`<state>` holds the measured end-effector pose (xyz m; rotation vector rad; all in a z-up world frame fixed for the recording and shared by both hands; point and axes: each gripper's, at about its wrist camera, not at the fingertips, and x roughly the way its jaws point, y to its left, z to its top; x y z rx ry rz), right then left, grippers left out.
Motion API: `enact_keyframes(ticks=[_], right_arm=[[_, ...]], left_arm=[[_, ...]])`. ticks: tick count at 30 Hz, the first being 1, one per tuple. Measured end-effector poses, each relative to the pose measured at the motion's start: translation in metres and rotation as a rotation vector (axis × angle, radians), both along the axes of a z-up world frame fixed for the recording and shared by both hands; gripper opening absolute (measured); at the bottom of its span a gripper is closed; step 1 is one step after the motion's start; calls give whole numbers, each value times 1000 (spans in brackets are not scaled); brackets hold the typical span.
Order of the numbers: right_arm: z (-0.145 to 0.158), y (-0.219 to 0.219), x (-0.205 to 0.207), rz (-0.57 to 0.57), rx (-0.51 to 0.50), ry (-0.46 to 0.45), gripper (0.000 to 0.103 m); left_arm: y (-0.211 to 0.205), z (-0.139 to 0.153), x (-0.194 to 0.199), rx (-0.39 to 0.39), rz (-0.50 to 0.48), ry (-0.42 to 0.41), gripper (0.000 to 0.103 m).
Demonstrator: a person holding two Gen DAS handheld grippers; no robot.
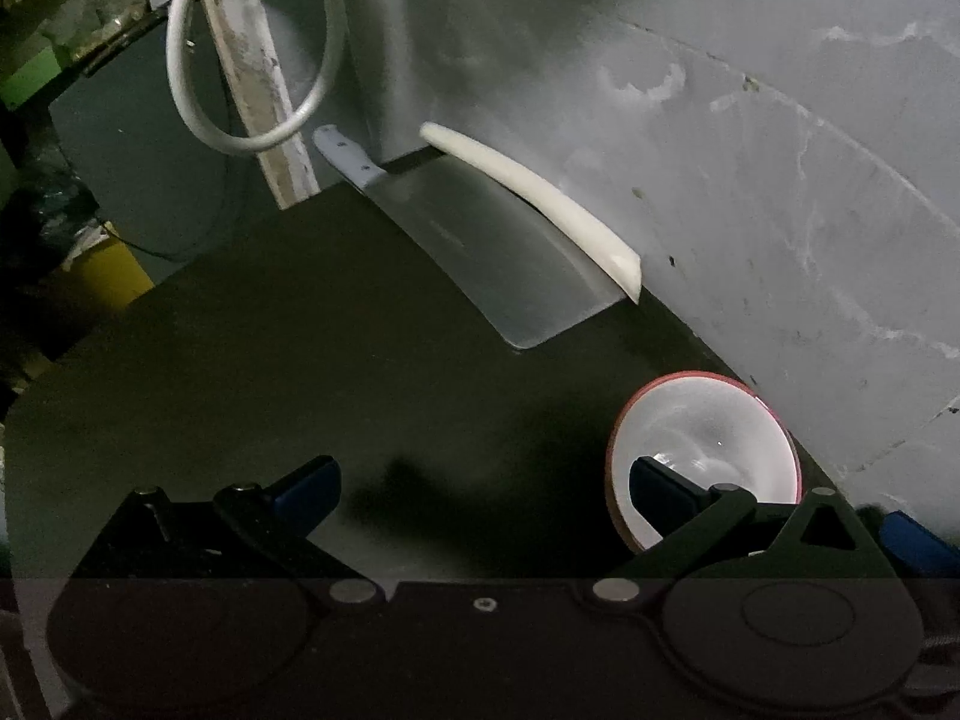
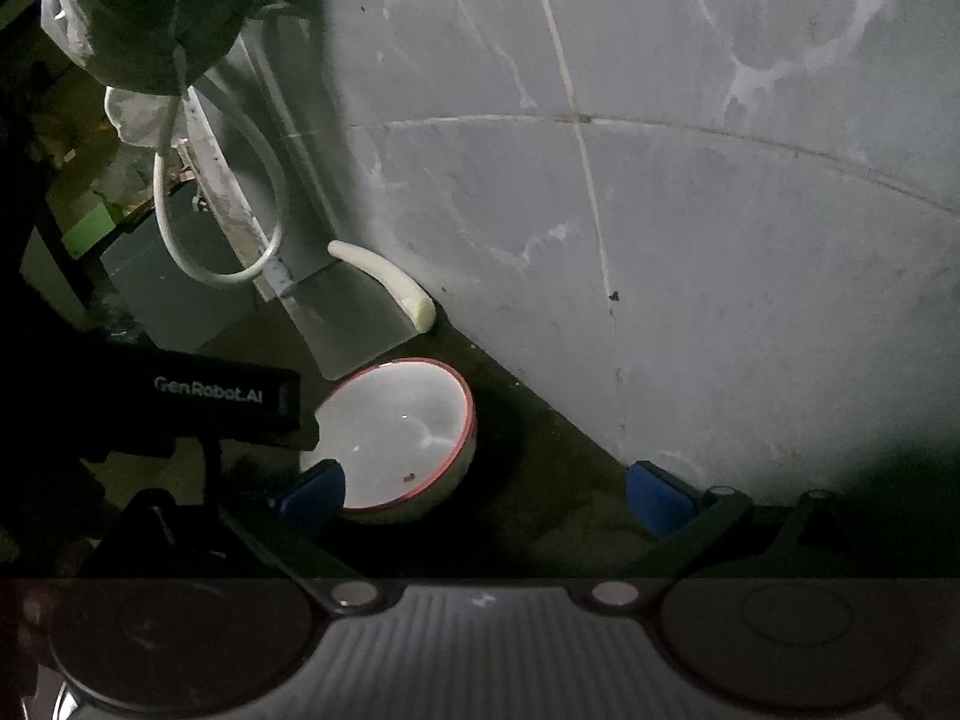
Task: Organize plates and bowls
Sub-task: 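Move the left gripper to the remaining white bowl by the wall, then grasp the remaining white bowl rim with the left gripper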
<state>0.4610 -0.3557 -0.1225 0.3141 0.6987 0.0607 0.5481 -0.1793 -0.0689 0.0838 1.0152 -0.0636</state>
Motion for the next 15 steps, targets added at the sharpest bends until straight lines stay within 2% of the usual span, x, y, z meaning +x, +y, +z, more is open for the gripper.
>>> enact_keyframes(ticks=[4,6,10,14,15], right_arm=[[-3,2,1,1,0,11,93],[-3,2,1,10,8,19,90],[-2,1,0,25,13,10,79],[-2,1,9,39,28,25,67],[-2,1,11,39,32,26,65]], left_arm=[[-3,-6,1,-6,-14,8,99],[-3,-8,1,-12,-19,12,94],[-4,-11,-2,-39,-46,15,76],[-7,-12,-2,-71,-69,17,51],[-7,-12,-1,-83,-75,19,48]])
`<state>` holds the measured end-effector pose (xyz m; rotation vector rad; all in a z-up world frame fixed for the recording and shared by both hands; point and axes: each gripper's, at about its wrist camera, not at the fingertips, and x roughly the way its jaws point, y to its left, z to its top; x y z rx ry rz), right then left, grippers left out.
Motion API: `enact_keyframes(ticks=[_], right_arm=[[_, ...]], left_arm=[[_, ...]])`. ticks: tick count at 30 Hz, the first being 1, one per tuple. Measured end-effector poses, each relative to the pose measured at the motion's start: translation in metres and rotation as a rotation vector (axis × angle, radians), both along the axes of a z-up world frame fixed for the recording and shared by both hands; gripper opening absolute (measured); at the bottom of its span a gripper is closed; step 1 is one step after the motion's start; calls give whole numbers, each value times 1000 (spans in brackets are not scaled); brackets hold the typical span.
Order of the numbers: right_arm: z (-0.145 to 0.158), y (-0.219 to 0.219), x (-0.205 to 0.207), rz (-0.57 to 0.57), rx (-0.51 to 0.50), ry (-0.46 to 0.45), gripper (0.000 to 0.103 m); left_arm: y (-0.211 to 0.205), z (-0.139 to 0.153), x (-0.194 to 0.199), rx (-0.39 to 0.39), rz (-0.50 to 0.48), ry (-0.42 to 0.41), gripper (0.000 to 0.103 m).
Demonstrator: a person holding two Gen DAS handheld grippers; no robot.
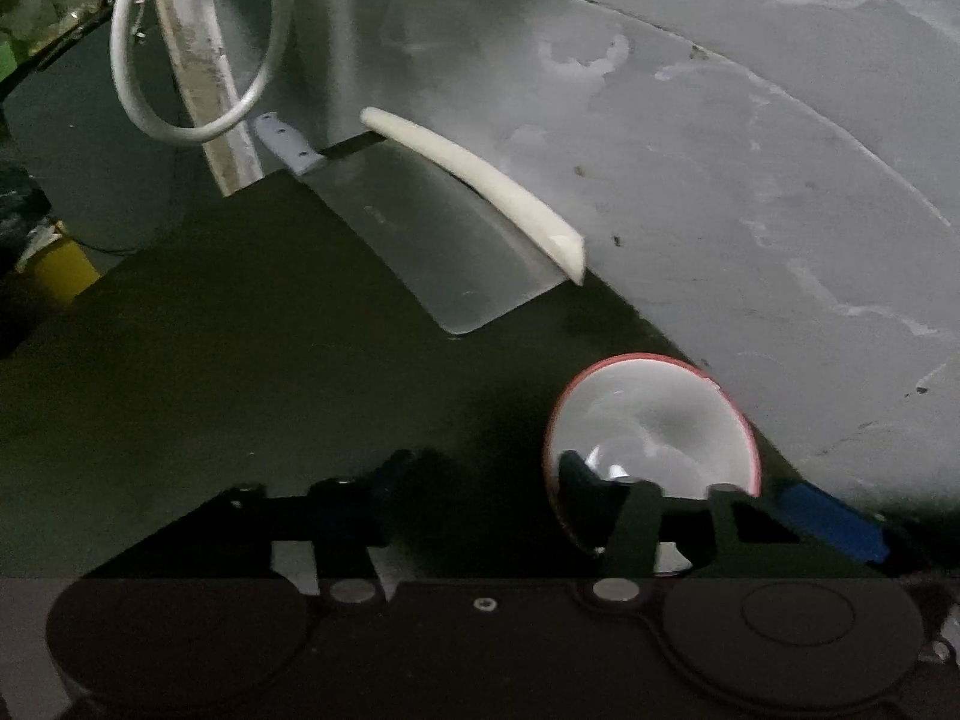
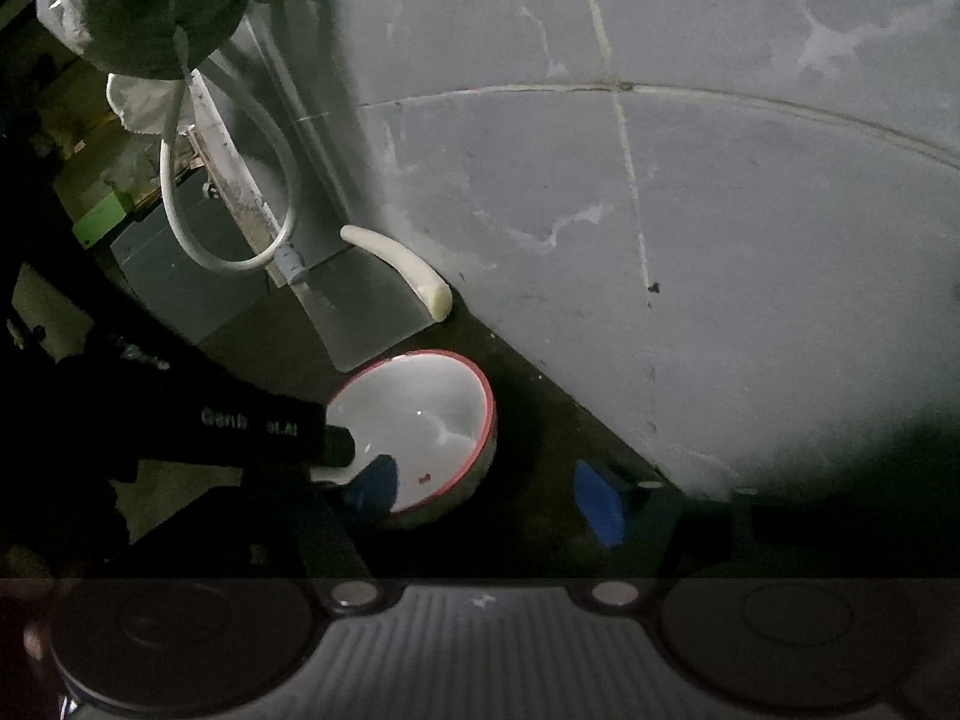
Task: Organize plates and bowls
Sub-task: 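Grasp the remaining white bowl rim with the left gripper, then carry the white bowl with the left gripper and lower it onto the stacked bowls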
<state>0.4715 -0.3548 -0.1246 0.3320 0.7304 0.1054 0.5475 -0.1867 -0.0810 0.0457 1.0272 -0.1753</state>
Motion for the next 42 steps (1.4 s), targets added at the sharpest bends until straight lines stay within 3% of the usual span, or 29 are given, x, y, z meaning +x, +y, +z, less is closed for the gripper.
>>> enact_keyframes(ticks=[3,5,11,14,24,42], right_arm=[[-1,-1,8,4,9,10,57],[-2,-2,12,1,21,20,45],[-4,-1,19,25,43,42,31],[-3,1,20,43,37,41,21],[6,7,6,66,36,38,16],[93,19,-81,112,2,-159,16]], left_arm=[[-1,0,3,-28,-2,7,36],[-3,1,4,-39,-5,13,28],[-6,2,3,-67,-11,22,6],[-7,3,0,-70,0,25,6],[8,9,-22,-144,108,47,5],[31,103,-127,-215,135,-188,4]])
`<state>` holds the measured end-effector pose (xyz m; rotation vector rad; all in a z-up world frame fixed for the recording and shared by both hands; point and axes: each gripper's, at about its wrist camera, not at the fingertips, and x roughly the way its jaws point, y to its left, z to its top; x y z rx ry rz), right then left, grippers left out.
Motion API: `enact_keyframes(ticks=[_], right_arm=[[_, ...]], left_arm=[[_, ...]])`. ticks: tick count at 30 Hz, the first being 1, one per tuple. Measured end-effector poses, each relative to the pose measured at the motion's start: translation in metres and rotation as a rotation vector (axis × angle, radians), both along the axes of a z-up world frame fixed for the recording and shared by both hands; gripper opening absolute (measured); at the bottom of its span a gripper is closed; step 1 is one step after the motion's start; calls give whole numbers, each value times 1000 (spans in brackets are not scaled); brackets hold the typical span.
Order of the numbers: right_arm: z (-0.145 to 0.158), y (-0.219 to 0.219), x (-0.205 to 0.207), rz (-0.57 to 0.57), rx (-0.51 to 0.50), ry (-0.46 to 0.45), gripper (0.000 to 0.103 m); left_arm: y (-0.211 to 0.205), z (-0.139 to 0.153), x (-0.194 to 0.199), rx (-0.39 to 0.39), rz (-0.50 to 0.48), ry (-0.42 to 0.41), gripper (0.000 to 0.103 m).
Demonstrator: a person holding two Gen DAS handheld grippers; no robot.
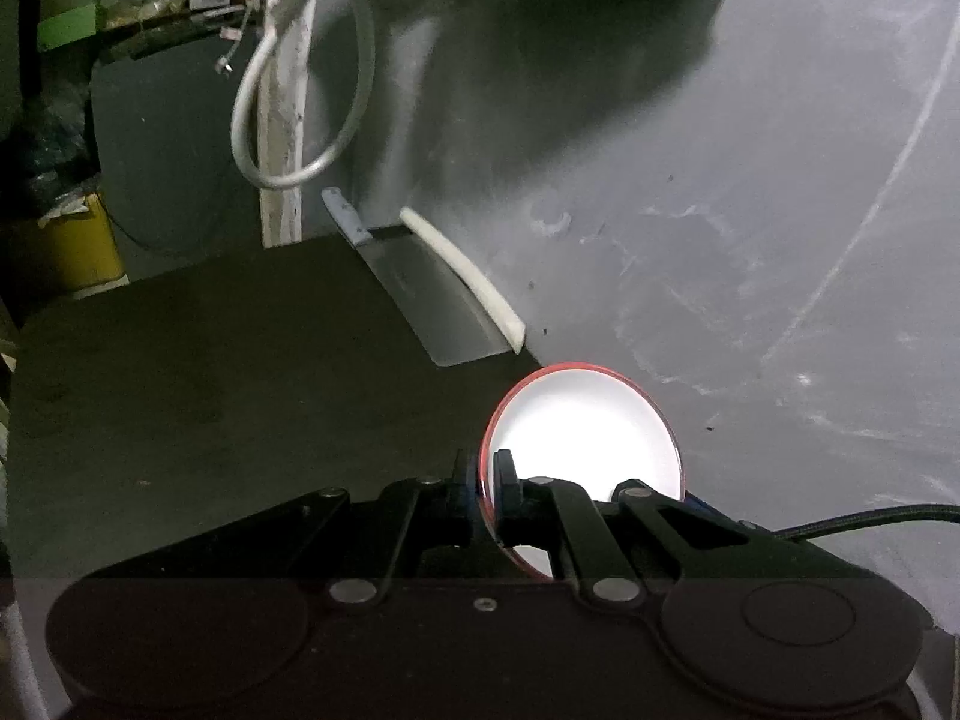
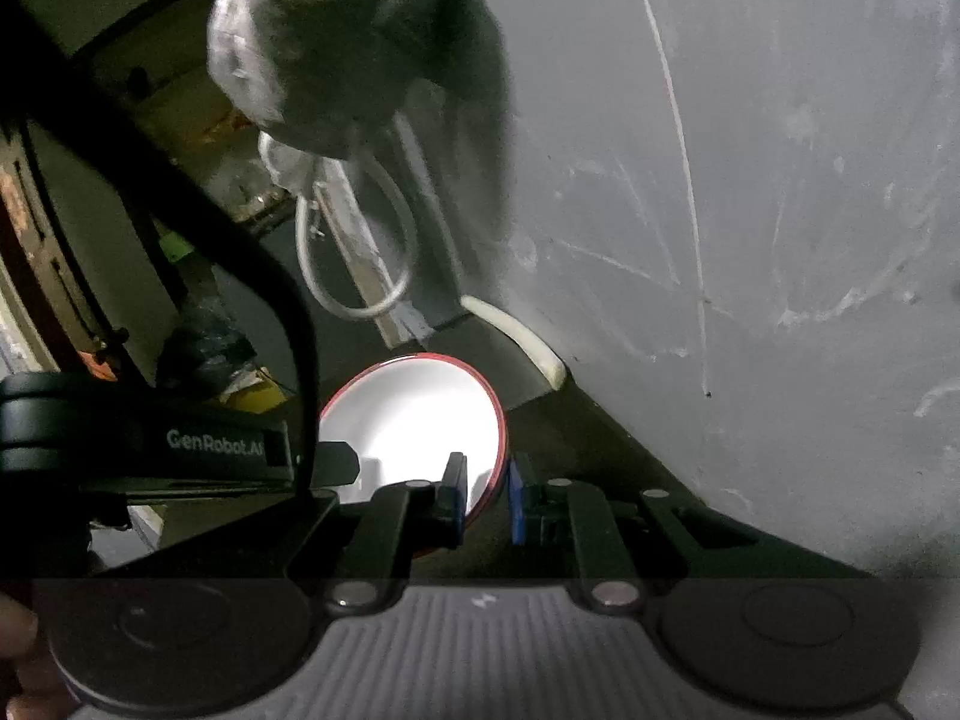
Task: Organize plates and bowls
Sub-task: 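Carry the white bowl with the left gripper and lower it onto the stacked bowls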
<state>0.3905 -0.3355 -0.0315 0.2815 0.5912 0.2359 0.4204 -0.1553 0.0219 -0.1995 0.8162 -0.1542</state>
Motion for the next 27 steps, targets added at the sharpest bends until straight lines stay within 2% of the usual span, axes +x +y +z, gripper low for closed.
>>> enact_keyframes(ticks=[5,10,19,27], right_arm=[[22,12,-37,30,-14,-41,16],[30,22,-70,64,-33,-53,16],[31,44,-126,132,-29,-24,16],[19,57,-170,197,-47,37,17]], left_arm=[[16,18,-43,-34,31,-36,4],[35,25,-90,-75,58,-53,4],[66,20,-165,-128,112,-33,4],[85,6,-211,-149,126,18,4]])
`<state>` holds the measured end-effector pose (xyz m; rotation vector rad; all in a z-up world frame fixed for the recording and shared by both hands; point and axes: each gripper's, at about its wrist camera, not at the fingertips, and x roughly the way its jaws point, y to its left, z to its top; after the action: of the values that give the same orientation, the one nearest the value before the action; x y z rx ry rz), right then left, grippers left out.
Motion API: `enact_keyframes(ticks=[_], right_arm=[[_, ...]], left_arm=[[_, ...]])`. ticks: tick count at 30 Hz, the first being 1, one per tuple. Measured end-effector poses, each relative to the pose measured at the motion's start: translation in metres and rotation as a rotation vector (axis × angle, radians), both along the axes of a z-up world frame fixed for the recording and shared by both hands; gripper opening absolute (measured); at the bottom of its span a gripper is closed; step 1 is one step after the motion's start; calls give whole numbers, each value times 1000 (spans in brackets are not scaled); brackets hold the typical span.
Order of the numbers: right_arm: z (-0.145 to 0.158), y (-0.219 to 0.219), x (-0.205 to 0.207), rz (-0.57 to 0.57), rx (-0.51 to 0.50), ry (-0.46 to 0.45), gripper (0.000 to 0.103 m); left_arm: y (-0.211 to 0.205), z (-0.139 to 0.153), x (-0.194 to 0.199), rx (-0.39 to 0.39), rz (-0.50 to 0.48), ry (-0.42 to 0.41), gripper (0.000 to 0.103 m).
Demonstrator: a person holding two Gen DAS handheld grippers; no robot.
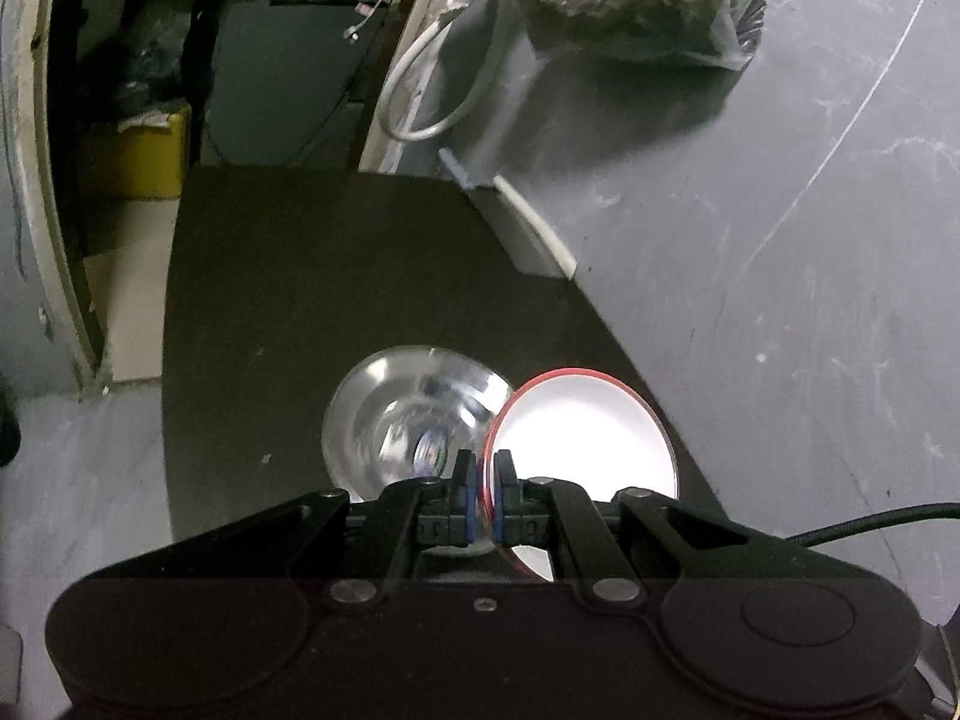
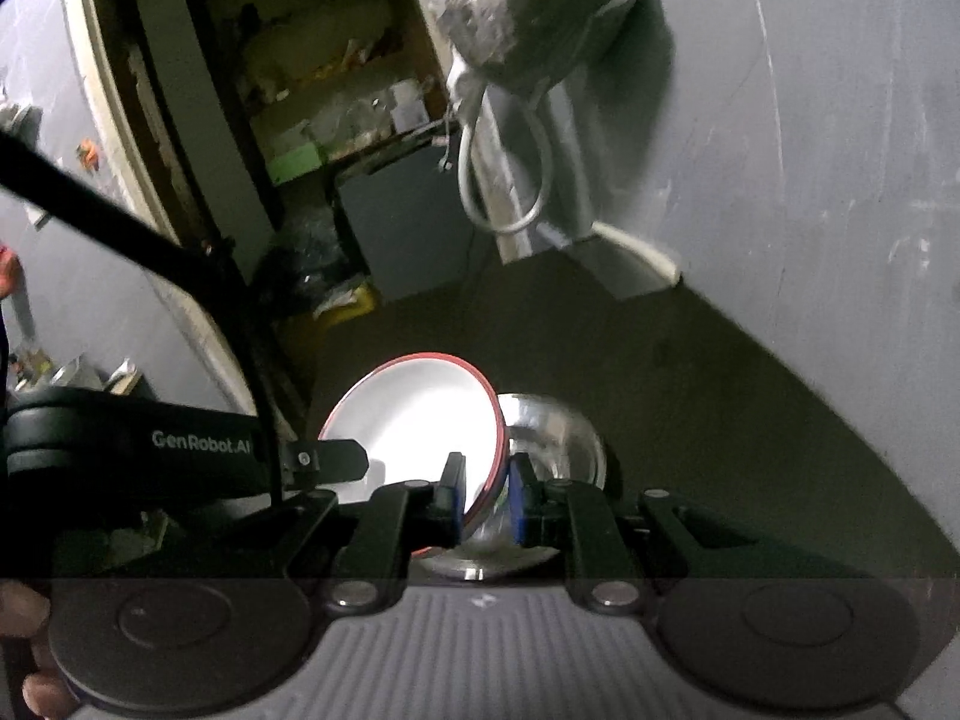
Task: Organize plates and bowls
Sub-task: 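Carry the white bowl with the left gripper and lower it onto the stacked bowls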
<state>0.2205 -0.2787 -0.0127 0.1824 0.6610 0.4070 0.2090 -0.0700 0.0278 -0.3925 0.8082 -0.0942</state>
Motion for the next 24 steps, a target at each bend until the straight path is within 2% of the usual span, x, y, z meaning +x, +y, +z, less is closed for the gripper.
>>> enact_keyframes(ticks=[11,16,24], right_arm=[[-31,3,-33,62,-43,123,17],[-41,3,-37,82,-57,170,17],[-48,4,-39,111,-78,206,17]], left_arm=[[2,-24,-37,7,-23,64,6],[-1,-37,-42,12,-28,108,6],[0,-44,-46,12,-24,135,6]])
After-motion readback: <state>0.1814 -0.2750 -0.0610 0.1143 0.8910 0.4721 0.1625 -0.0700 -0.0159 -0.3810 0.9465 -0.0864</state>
